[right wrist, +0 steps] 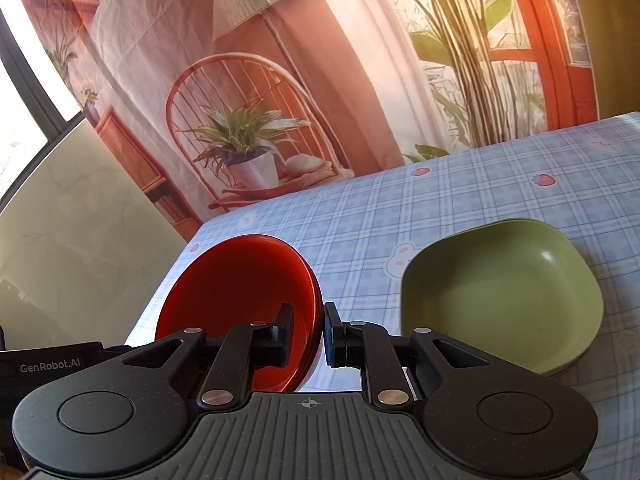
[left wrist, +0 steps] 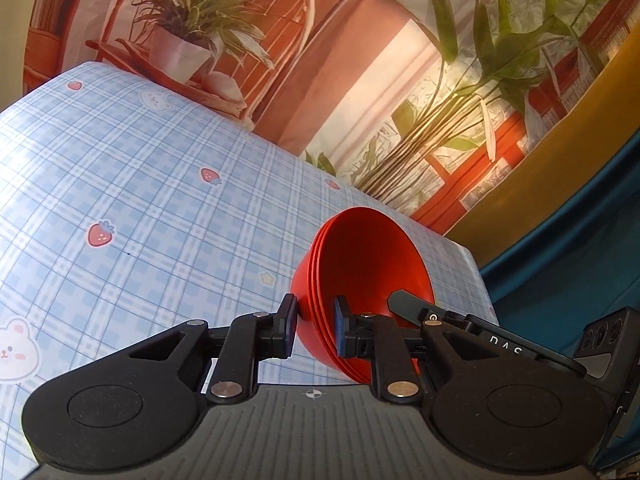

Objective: Organize plates and bowls
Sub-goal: 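Carry the stacked red bowls with both grippers onto the green plate stack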

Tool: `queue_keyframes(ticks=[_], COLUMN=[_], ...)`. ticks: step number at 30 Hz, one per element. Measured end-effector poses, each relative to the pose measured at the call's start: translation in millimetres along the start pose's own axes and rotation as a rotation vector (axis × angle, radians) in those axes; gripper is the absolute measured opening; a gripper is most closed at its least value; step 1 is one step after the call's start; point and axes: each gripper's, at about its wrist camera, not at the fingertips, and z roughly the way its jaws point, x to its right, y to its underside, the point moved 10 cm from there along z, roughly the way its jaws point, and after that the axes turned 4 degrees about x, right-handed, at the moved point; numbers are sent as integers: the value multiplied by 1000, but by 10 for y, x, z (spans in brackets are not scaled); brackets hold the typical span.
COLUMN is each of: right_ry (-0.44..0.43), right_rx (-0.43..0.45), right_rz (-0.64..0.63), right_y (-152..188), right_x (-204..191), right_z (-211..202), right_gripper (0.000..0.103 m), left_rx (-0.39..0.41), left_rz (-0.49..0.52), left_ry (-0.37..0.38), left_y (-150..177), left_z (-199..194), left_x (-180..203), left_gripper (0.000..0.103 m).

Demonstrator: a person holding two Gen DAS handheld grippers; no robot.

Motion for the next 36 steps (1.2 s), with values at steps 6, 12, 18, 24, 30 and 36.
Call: queue_keyframes(ticks=[6,12,18,24,30,36], right_ry=[63,134,173,184,208,222], right_rx=[68,121,122,107,91,100], right_rz=[22,83,106,132,126,118], right_y=[-207,-336,-298,-208,-141,-155], right_x=[388,887,1170,1302,1344,1356], right_z=[-241,-416,-435,-359,-309,-320], right_gripper=[15,15,16,16,18,19], left_rx=[-47,-105,-162,-198,-210,-199], left_rz=[85,155,168,204,244,264], left_ry=[60,94,86,48,30,21], left_y=[-11,8,147,255,289,261], left_z=[338,733,959,1158,1259,1271], left_x=[425,781,835,800,777,785], left_gripper=[19,19,19,19,20,21])
